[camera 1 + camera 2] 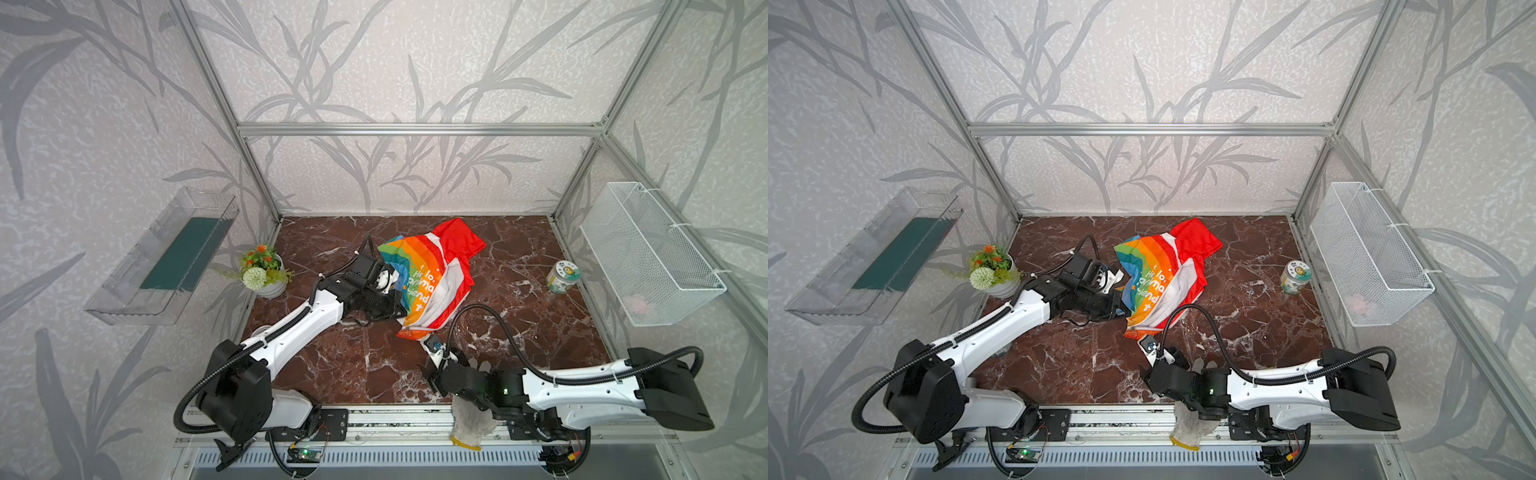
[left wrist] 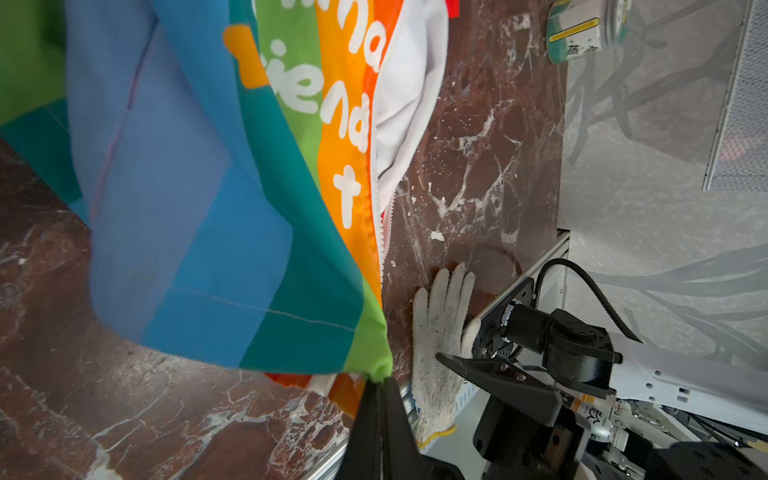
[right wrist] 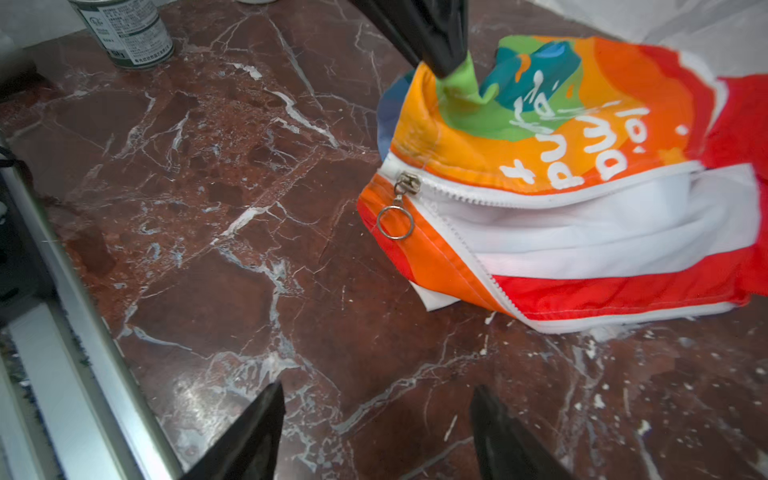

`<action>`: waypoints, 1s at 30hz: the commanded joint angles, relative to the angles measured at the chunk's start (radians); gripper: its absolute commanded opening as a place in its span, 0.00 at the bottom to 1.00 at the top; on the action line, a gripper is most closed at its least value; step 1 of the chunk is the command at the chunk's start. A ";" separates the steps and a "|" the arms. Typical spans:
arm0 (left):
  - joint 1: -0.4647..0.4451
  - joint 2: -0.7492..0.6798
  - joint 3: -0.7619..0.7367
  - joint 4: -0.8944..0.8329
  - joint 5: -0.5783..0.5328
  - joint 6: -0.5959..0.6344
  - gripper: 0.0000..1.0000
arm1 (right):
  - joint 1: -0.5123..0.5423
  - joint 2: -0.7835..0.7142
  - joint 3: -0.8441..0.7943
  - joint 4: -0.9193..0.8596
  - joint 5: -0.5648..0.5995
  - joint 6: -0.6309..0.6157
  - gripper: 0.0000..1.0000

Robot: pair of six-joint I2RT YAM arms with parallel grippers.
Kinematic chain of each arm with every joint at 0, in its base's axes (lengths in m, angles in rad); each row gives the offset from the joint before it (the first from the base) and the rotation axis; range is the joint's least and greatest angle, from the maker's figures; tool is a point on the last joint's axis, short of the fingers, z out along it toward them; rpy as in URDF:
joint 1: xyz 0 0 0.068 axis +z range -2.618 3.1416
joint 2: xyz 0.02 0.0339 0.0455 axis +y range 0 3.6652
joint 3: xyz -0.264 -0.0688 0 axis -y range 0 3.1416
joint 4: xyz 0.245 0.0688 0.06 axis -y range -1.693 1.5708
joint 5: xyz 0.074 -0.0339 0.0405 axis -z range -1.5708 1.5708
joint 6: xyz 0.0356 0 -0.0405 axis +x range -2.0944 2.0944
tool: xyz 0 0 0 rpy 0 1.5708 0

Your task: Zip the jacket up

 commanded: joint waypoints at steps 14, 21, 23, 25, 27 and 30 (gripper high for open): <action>-0.067 0.016 0.108 -0.039 -0.052 -0.074 0.00 | -0.071 -0.088 -0.179 0.454 -0.037 -0.287 0.70; -0.079 0.009 0.113 -0.030 -0.052 -0.090 0.00 | -0.227 -0.030 -0.113 0.459 -0.253 -0.220 0.67; -0.078 0.009 0.121 -0.036 -0.056 -0.090 0.00 | -0.246 0.007 -0.094 0.471 -0.305 -0.205 0.65; -0.079 0.006 0.128 -0.041 -0.055 -0.088 0.00 | -0.260 0.045 -0.086 0.496 -0.361 -0.184 0.63; -0.078 0.002 0.132 -0.043 -0.056 -0.090 0.00 | -0.273 0.080 -0.089 0.537 -0.417 -0.154 0.62; -0.079 -0.003 0.133 -0.044 -0.055 -0.090 0.00 | -0.295 0.123 -0.092 0.587 -0.479 -0.113 0.61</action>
